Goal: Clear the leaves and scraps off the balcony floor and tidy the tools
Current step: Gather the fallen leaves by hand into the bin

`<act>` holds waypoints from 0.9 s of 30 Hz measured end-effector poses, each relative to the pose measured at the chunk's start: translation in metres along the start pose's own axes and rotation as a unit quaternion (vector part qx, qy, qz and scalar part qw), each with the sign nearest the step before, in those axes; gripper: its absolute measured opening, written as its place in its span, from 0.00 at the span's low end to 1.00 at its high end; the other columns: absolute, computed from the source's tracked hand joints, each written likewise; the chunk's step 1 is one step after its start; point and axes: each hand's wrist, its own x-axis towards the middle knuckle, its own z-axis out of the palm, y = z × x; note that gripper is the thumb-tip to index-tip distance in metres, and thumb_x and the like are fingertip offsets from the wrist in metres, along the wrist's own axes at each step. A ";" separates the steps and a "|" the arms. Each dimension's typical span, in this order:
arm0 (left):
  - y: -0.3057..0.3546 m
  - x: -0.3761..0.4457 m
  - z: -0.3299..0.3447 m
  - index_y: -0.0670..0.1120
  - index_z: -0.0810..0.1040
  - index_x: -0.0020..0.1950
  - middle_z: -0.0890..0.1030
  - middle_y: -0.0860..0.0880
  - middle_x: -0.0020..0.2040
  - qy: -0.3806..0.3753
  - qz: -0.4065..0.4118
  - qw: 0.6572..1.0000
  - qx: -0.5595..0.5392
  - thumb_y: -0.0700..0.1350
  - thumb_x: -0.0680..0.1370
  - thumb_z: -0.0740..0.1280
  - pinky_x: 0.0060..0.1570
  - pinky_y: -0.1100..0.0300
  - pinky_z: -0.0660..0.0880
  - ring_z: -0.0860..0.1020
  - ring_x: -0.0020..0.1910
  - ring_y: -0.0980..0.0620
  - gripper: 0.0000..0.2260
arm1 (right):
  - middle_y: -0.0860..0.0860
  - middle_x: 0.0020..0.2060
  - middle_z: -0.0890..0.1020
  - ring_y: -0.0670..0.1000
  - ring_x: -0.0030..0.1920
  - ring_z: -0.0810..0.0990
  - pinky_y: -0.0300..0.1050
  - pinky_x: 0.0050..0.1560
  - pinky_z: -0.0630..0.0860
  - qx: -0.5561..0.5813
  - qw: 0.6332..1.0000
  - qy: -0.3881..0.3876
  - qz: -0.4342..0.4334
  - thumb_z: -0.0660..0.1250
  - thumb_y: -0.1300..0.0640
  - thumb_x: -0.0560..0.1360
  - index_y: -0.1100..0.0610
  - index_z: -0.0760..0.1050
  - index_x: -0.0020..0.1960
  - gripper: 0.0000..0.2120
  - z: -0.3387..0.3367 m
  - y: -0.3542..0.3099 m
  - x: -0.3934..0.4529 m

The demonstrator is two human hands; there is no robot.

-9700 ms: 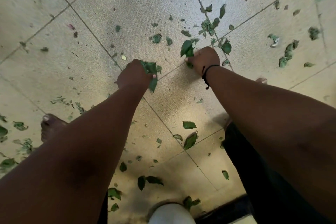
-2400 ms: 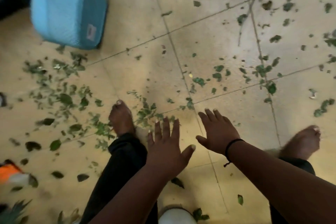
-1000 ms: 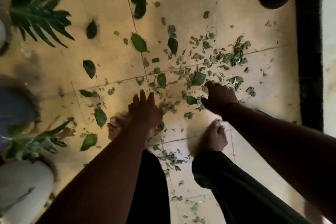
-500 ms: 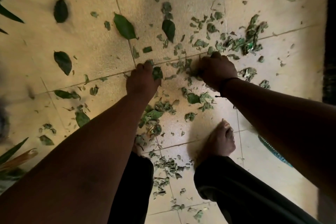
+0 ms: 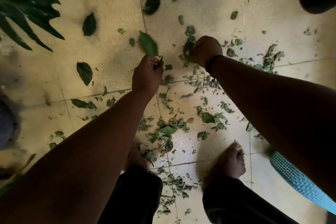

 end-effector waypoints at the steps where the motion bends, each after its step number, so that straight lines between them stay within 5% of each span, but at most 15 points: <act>1: -0.001 0.008 -0.006 0.43 0.77 0.58 0.83 0.46 0.55 0.013 0.010 1.000 -0.004 0.45 0.77 0.70 0.43 0.64 0.68 0.79 0.51 0.50 0.11 | 0.60 0.58 0.78 0.60 0.59 0.77 0.49 0.56 0.75 -0.019 0.999 0.028 0.007 0.68 0.52 0.76 0.59 0.74 0.54 0.12 0.004 -0.001 0.004; 4: -0.004 0.034 -0.020 0.43 0.78 0.55 0.82 0.47 0.54 0.026 0.030 0.999 -0.017 0.45 0.75 0.73 0.43 0.64 0.69 0.79 0.50 0.51 0.12 | 0.55 0.57 0.76 0.56 0.54 0.76 0.47 0.52 0.74 0.046 0.996 0.073 0.022 0.66 0.49 0.77 0.58 0.67 0.63 0.20 0.008 -0.002 0.001; 9: -0.008 0.067 -0.029 0.44 0.82 0.51 0.83 0.47 0.50 -0.001 0.021 1.000 -0.022 0.46 0.74 0.74 0.45 0.61 0.73 0.80 0.49 0.50 0.09 | 0.52 0.34 0.75 0.55 0.42 0.76 0.43 0.40 0.68 -0.012 0.999 0.026 0.025 0.64 0.45 0.78 0.60 0.75 0.45 0.17 0.008 -0.003 -0.004; 12: -0.007 0.077 -0.025 0.43 0.82 0.49 0.82 0.44 0.52 0.009 0.000 1.000 0.006 0.46 0.74 0.74 0.43 0.62 0.70 0.80 0.50 0.47 0.08 | 0.56 0.40 0.78 0.54 0.43 0.76 0.45 0.43 0.72 0.028 0.999 0.009 0.017 0.66 0.47 0.78 0.61 0.79 0.47 0.16 0.007 -0.003 -0.011; 17: 0.008 0.085 -0.019 0.42 0.64 0.70 0.71 0.42 0.66 0.027 -0.073 0.996 0.043 0.45 0.74 0.74 0.55 0.51 0.72 0.74 0.63 0.41 0.30 | 0.51 0.38 0.77 0.54 0.44 0.76 0.44 0.42 0.71 0.074 0.997 0.009 0.021 0.70 0.52 0.75 0.54 0.74 0.42 0.08 0.015 0.008 -0.022; 22: 0.014 0.093 -0.011 0.43 0.76 0.61 0.80 0.43 0.58 -0.007 -0.097 0.992 0.080 0.45 0.78 0.69 0.44 0.56 0.71 0.79 0.56 0.42 0.13 | 0.52 0.40 0.78 0.54 0.43 0.76 0.45 0.41 0.71 0.069 0.998 0.005 0.012 0.70 0.52 0.75 0.58 0.77 0.49 0.09 0.018 0.008 -0.036; 27: 0.017 0.070 -0.025 0.42 0.81 0.55 0.82 0.44 0.49 -0.052 -0.124 0.991 -0.020 0.45 0.78 0.69 0.41 0.58 0.73 0.80 0.47 0.45 0.09 | 0.49 0.36 0.78 0.50 0.39 0.77 0.43 0.40 0.74 0.113 0.993 0.008 0.029 0.72 0.50 0.73 0.55 0.77 0.45 0.08 0.009 -0.008 -0.055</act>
